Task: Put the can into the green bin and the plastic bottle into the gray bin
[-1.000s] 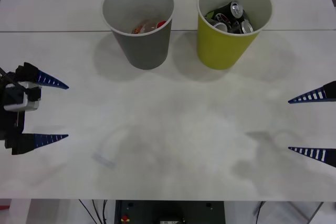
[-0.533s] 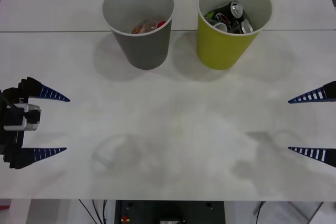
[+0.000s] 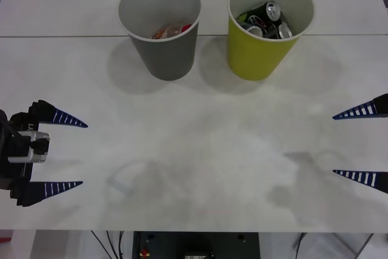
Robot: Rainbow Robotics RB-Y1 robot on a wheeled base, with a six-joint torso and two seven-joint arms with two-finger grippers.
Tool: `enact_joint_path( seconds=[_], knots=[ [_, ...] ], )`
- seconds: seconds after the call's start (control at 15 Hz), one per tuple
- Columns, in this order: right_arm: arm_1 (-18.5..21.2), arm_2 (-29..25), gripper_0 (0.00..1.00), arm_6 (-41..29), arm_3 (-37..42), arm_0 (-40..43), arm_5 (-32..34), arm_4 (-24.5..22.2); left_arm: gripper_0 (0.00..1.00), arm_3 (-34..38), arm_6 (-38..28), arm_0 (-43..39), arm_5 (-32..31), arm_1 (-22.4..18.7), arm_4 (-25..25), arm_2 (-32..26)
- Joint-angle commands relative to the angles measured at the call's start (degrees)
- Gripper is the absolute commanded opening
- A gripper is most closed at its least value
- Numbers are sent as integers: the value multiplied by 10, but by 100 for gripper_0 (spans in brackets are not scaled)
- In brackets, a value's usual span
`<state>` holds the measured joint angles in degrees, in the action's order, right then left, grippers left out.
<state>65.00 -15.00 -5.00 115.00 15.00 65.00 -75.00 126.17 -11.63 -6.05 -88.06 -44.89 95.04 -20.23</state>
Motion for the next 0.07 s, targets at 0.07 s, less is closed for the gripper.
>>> enact_joint_path(
  seconds=[0.07],
  knots=[
    [0, 0, 100, 0, 0, 0, 0, 0, 100, 0, 0, 0, 0, 0, 0, 0]
  ],
)
